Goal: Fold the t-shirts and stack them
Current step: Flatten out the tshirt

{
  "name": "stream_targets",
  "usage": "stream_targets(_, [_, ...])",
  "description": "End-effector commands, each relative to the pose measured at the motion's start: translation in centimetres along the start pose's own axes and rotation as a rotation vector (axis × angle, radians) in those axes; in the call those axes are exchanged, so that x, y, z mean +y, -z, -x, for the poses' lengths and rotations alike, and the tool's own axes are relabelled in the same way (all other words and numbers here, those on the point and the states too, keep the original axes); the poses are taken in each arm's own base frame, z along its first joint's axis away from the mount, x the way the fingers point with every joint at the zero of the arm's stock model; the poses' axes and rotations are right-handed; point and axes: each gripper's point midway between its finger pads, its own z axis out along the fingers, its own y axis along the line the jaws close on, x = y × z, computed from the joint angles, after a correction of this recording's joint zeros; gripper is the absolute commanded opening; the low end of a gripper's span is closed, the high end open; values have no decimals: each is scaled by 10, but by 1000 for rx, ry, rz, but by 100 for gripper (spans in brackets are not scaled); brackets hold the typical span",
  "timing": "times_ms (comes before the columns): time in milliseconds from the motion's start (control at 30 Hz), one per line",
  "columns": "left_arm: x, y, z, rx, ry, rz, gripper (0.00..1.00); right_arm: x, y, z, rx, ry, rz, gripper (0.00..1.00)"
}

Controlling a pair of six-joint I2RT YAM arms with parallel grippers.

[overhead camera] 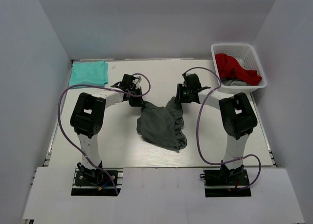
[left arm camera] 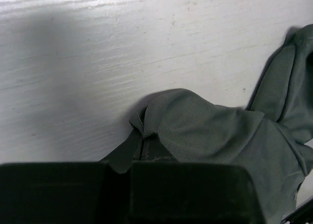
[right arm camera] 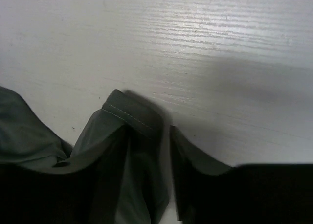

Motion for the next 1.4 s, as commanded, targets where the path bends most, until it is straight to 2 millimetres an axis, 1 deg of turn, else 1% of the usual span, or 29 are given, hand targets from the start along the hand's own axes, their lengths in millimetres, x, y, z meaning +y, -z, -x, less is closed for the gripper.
stream_targets(0, [-2,1,5,-12,-8,14,0,6,-8,18,-49,-8,-3,41])
stream_targets(33, [-2,4,9,-24,-10,21,0,8,-6,22,-54,-4,4,7])
stream_targets(67, [-8,8,18,-51,-18,9,0,10,-6,23,-56,-4,10,0])
stream_targets(133, [-13,20,33,-105,-29,17,0,15,5,35,-95,2,21,0])
stream_targets(167, [-17,25,40,-130,-25,6,0,15,7,29,-89,24,32,0])
stream_targets(233, [-29,44,58,-198,-42,-12,0,29,30,58,-197,32,70,0])
stream_targets(267, [-36,53,68,-234,-52,-27,0,26,34,55,-209,33,56,0])
stream_targets(300, [-39,62,73,-258,-56,-28,0,32,49,71,-276,45,71,0])
stream_targets(333, [-50,83,87,-324,-71,-47,0,37,68,85,-331,53,86,0])
stream_targets(433, [-63,119,101,-425,-100,-65,0,39,115,109,-464,89,63,0])
stream_targets(467, [-71,144,104,-482,-123,-87,0,41,135,116,-509,96,66,0])
stream_targets(500, [-76,160,109,-529,-131,-96,0,42,143,120,-534,105,60,0])
stream_targets(533, [-79,171,107,-553,-137,-107,0,45,165,126,-580,117,69,0])
stream_targets(567, [-91,204,112,-629,-163,-137,0,49,186,131,-625,123,83,0])
stream_targets(600, [-97,221,114,-665,-172,-152,0,53,208,136,-673,140,93,0])
stream_targets(633, [-100,234,112,-692,-187,-161,0,54,219,137,-694,143,99,0])
stream_targets(667, [-105,251,113,-727,-204,-172,0,59,252,141,-762,152,120,0])
stream_targets(700, [-115,284,114,-805,-238,-197,0,61,264,143,-789,169,125,0])
stream_targets(767, [-127,316,112,-875,-274,-239,0,67,287,144,-835,187,150,0])
stream_targets(800, [-132,329,109,-897,-287,-261,0,72,324,147,-912,210,179,0])
stream_targets(867, [-151,377,102,-989,-354,-328,0,83,359,147,-977,236,229,0])
stream_targets(933, [-162,406,96,-1045,-395,-369,0,97,402,143,-1044,288,299,0])
stream_targets(967, [-164,416,92,-1066,-401,-377,0,101,412,142,-1058,297,317,0])
stream_targets(1000, [-168,441,86,-1117,-415,-396,0,101,421,140,-1070,306,320,0])
stream_targets(1033, [-172,456,82,-1149,-423,-408,0,104,449,139,-1123,313,333,0])
stream_targets(1100, [-168,476,77,-1194,-405,-388,0,100,469,138,-1169,312,313,0])
stream_targets(1133, [-169,499,69,-1250,-421,-392,0,100,495,135,-1224,311,316,0])
stream_targets(1233, [-155,534,61,-1331,-362,-327,0,89,536,129,-1322,294,267,0])
stream_targets(1367, [-144,552,56,-1379,-318,-278,0,81,556,123,-1356,282,229,0])
